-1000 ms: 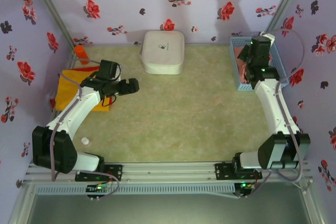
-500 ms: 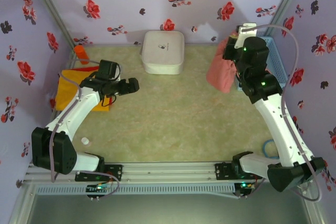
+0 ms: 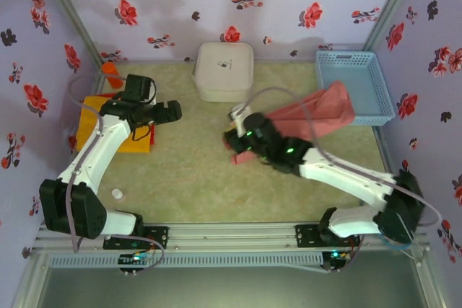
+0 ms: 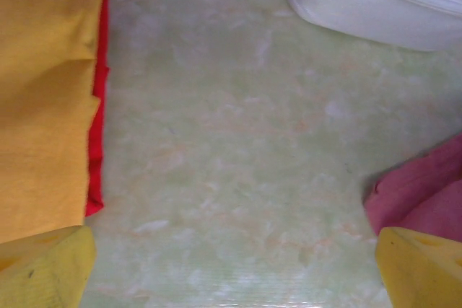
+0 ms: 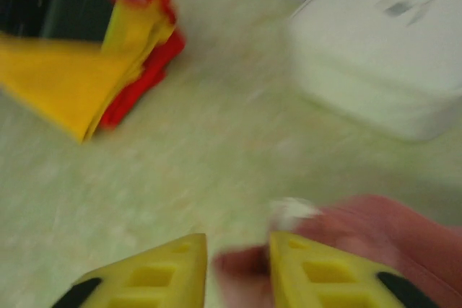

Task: Fold and stack the t-shirts

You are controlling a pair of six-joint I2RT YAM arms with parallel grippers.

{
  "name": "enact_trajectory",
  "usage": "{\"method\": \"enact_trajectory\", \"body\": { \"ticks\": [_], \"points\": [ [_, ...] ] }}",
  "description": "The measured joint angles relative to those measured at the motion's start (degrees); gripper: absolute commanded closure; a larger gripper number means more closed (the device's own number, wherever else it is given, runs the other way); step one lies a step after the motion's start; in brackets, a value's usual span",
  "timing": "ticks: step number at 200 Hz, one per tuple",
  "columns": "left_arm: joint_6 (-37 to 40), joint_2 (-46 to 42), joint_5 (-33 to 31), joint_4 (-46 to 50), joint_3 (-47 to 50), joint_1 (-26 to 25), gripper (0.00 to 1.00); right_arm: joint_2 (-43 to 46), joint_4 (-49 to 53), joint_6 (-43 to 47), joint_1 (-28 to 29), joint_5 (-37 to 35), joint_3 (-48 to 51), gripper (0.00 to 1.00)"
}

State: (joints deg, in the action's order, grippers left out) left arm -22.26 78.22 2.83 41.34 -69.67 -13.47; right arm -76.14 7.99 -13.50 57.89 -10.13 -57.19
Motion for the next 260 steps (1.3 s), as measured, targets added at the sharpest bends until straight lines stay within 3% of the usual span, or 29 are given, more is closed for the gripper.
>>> {"method": "enact_trajectory", "body": {
  "ticks": [20,34,50,90,132,170,217,260],
  "points": [
    [0.39,0.0,-0.85,1.03,0.02,1.2,0.0,-8.46,-2.73,-4.0,7.08,0.0,-0.92,0.58],
    [0.37,0.0,-0.92,0.96,0.09,1.51,0.0,-11.89,-3.76,-5.81,10.12,-0.31,-1.64,0.45],
    [0.35,0.02,-0.7,0.87,0.76,1.49,0.0,-12.66,-4.79,-7.32,10.93,-1.49,-1.7,0.25],
    [-0.85,1.05,1.77,-0.04,3.41,0.61,0.1,-12.04,-5.62,-5.01,9.99,-10.67,-3.8,0.01],
    [-4.72,5.97,5.22,-3.28,4.44,-6.27,0.21,-10.21,-4.68,-4.13,7.72,-19.28,-4.26,0.01],
    [-8.96,8.26,7.52,-8.94,8.04,-13.55,0.32,-6.03,-1.53,-6.82,2.25,-22.21,-2.27,0.02],
    [-11.28,8.81,6.54,-12.15,10.1,-23.02,0.34,0.55,5.95,-15.08,-8.83,-22.16,2.34,0.05],
    [-9.4,6.34,4.72,-14.8,11.67,-32.35,0.32,5.03,15.08,-24.22,-23.21,-19.17,6.23,0.05]
  ]
}}
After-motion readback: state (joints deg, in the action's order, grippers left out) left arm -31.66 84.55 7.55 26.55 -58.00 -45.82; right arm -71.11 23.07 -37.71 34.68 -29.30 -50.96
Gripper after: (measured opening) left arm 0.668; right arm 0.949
